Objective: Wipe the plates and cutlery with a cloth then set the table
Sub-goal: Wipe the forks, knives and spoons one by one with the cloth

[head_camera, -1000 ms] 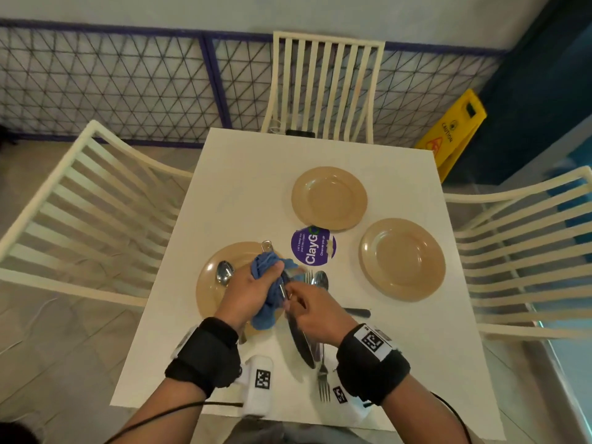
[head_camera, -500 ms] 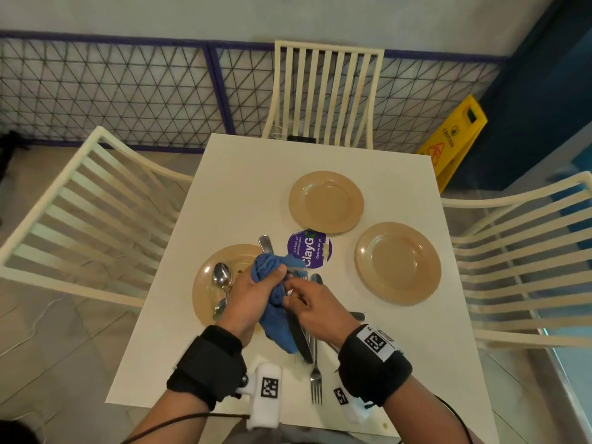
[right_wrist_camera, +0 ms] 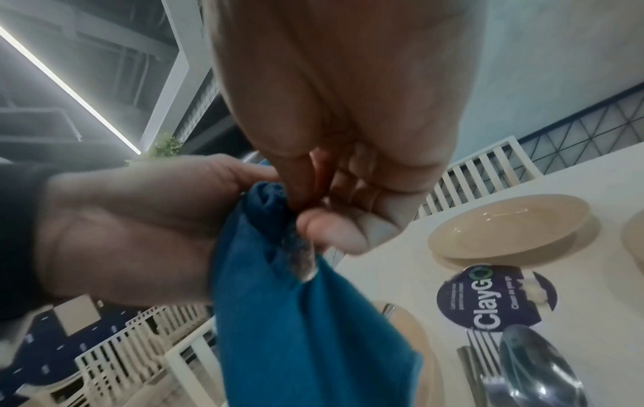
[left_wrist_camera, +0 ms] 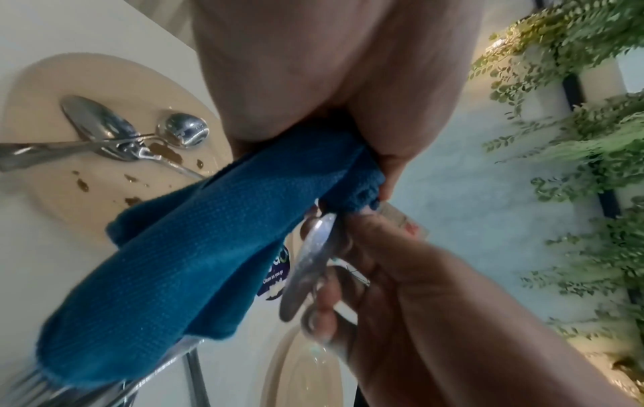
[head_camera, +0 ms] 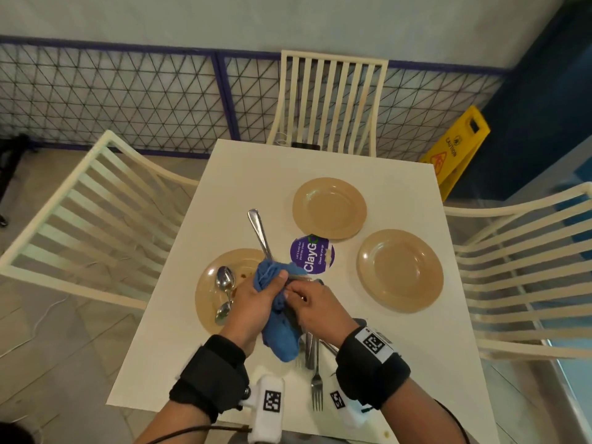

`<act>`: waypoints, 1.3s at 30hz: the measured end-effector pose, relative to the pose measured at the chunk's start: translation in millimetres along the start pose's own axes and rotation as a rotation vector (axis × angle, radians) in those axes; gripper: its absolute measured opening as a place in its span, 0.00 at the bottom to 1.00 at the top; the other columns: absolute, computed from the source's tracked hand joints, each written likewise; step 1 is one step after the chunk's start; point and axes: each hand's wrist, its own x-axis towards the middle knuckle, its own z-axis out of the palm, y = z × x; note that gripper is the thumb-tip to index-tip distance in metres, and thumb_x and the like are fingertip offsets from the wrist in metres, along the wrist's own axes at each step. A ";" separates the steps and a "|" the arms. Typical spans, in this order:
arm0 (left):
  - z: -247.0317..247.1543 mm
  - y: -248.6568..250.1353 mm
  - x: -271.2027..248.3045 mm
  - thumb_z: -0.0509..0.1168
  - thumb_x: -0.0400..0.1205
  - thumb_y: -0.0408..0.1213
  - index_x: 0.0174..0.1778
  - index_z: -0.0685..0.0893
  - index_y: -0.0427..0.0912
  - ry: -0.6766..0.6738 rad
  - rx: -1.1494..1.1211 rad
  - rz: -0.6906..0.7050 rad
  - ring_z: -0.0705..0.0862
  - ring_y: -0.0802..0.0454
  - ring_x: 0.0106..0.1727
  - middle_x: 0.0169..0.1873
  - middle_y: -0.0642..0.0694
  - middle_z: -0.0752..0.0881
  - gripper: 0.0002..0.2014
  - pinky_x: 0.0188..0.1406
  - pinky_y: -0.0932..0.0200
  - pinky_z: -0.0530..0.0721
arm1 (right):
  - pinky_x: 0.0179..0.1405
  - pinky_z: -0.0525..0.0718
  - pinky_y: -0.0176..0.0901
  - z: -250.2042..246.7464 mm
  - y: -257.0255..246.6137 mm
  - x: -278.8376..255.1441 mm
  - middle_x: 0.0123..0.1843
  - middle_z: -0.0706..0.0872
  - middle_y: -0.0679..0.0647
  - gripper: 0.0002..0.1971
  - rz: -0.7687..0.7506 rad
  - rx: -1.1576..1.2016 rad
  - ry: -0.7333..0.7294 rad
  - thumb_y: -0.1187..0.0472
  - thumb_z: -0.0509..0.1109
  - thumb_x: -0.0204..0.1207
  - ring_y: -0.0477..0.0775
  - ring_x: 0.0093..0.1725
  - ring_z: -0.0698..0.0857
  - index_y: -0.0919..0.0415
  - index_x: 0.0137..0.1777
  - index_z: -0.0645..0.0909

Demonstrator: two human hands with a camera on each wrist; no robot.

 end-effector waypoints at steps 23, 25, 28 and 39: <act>-26.2 -11.6 -0.6 0.74 0.81 0.49 0.50 0.90 0.44 -0.136 0.427 0.090 0.86 0.30 0.44 0.44 0.33 0.90 0.11 0.42 0.45 0.87 | 0.49 0.85 0.56 -43.3 -0.8 26.9 0.38 0.82 0.63 0.09 0.107 0.780 0.313 0.63 0.67 0.85 0.59 0.40 0.79 0.67 0.48 0.86; -22.6 -9.7 -2.6 0.72 0.82 0.52 0.50 0.89 0.44 -0.193 0.435 0.096 0.80 0.36 0.33 0.39 0.34 0.88 0.13 0.30 0.50 0.82 | 0.48 0.85 0.55 -46.9 0.0 29.2 0.36 0.82 0.61 0.09 0.108 0.764 0.324 0.62 0.68 0.85 0.58 0.39 0.79 0.69 0.48 0.85; -17.4 -11.1 -5.4 0.69 0.83 0.55 0.61 0.87 0.54 -0.276 0.471 0.107 0.86 0.54 0.41 0.45 0.44 0.91 0.14 0.45 0.57 0.83 | 0.44 0.85 0.50 -60.4 7.5 36.0 0.34 0.83 0.59 0.14 0.136 0.769 0.375 0.61 0.70 0.83 0.60 0.37 0.80 0.77 0.50 0.82; -3.5 -12.7 -0.9 0.67 0.84 0.55 0.53 0.89 0.52 -0.279 0.621 0.107 0.92 0.47 0.48 0.47 0.48 0.93 0.12 0.56 0.43 0.89 | 0.41 0.83 0.49 -49.7 28.6 26.5 0.33 0.82 0.57 0.14 0.162 0.798 0.335 0.62 0.71 0.83 0.57 0.36 0.80 0.76 0.46 0.82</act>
